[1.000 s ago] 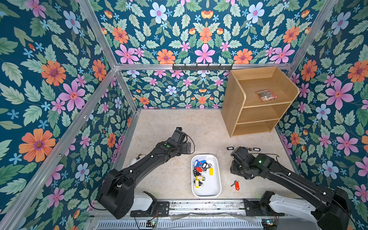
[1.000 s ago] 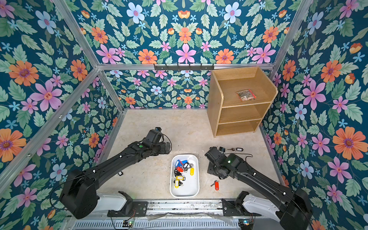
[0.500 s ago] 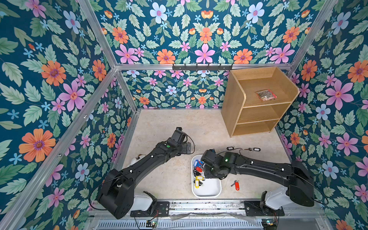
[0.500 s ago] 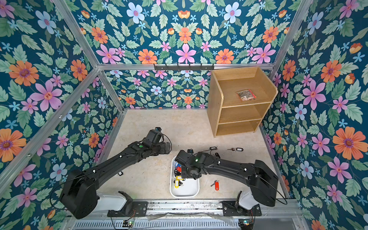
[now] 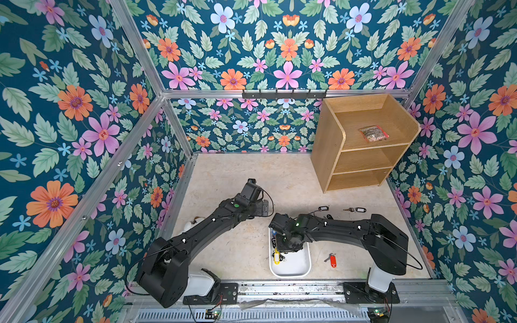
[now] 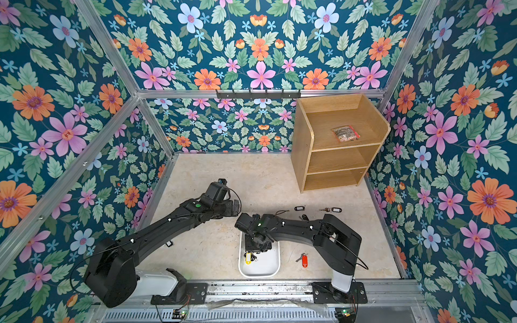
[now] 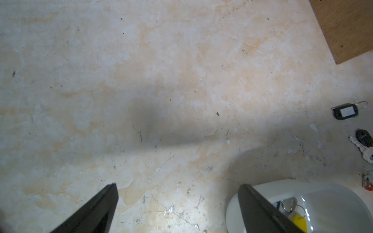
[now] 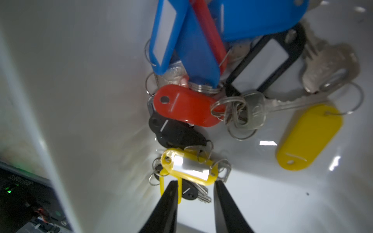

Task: Take the keys out of the storage box
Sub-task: Pick up the key from the storage box.

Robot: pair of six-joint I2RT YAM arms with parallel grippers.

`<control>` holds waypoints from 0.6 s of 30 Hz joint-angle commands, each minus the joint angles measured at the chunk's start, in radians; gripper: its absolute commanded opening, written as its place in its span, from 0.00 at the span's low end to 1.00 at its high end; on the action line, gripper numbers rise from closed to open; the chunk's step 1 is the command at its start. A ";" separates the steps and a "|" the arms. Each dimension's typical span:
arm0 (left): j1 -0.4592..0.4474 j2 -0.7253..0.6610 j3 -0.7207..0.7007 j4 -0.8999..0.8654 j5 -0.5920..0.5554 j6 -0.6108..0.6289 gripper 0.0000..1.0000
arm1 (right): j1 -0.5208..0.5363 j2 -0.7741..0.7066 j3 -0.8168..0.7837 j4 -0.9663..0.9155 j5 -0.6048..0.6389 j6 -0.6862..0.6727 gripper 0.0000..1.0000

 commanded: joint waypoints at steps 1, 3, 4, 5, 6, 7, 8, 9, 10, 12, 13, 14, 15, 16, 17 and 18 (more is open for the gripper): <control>0.000 -0.007 0.010 -0.003 -0.012 0.000 0.99 | -0.002 0.010 0.009 -0.025 0.007 -0.012 0.32; 0.001 -0.007 0.009 -0.003 -0.011 0.000 0.99 | -0.007 0.015 0.005 -0.035 0.017 -0.014 0.32; 0.001 -0.007 0.009 -0.004 -0.011 -0.001 0.99 | -0.012 0.019 0.002 -0.040 0.021 -0.015 0.31; -0.001 -0.006 0.009 -0.003 -0.010 0.000 0.99 | -0.014 0.022 0.000 -0.041 0.024 -0.017 0.30; -0.001 -0.007 0.009 -0.003 -0.009 0.001 0.99 | -0.018 0.024 -0.003 -0.041 0.025 -0.018 0.29; -0.002 -0.006 0.009 -0.003 -0.009 0.000 0.99 | -0.021 0.026 -0.004 -0.041 0.025 -0.020 0.27; -0.002 -0.007 0.010 -0.003 -0.010 0.000 0.99 | -0.023 0.029 -0.007 -0.041 0.025 -0.021 0.26; -0.001 -0.006 0.009 -0.003 -0.009 0.000 0.99 | -0.025 0.031 -0.008 -0.041 0.027 -0.022 0.24; -0.001 -0.007 0.008 -0.002 -0.009 0.000 0.99 | -0.026 0.035 -0.008 -0.042 0.029 -0.024 0.22; -0.002 -0.008 0.010 -0.002 -0.010 0.000 0.99 | -0.028 0.041 -0.007 -0.045 0.032 -0.026 0.18; -0.003 -0.006 0.009 -0.002 -0.009 0.000 0.99 | -0.029 0.045 -0.007 -0.046 0.033 -0.028 0.17; -0.003 -0.007 0.008 -0.002 -0.009 0.000 0.99 | -0.029 0.046 -0.005 -0.048 0.033 -0.029 0.16; -0.003 -0.006 0.008 -0.002 -0.009 0.000 0.99 | -0.029 0.047 -0.004 -0.046 0.033 -0.029 0.15; -0.003 -0.007 0.009 -0.002 -0.009 0.000 0.99 | -0.029 0.049 -0.002 -0.046 0.033 -0.031 0.14; -0.003 -0.007 0.008 -0.002 -0.009 0.000 0.99 | -0.030 0.051 -0.003 -0.048 0.036 -0.033 0.12; -0.003 -0.007 0.007 -0.002 -0.011 0.000 0.99 | -0.030 0.050 0.000 -0.051 0.038 -0.031 0.10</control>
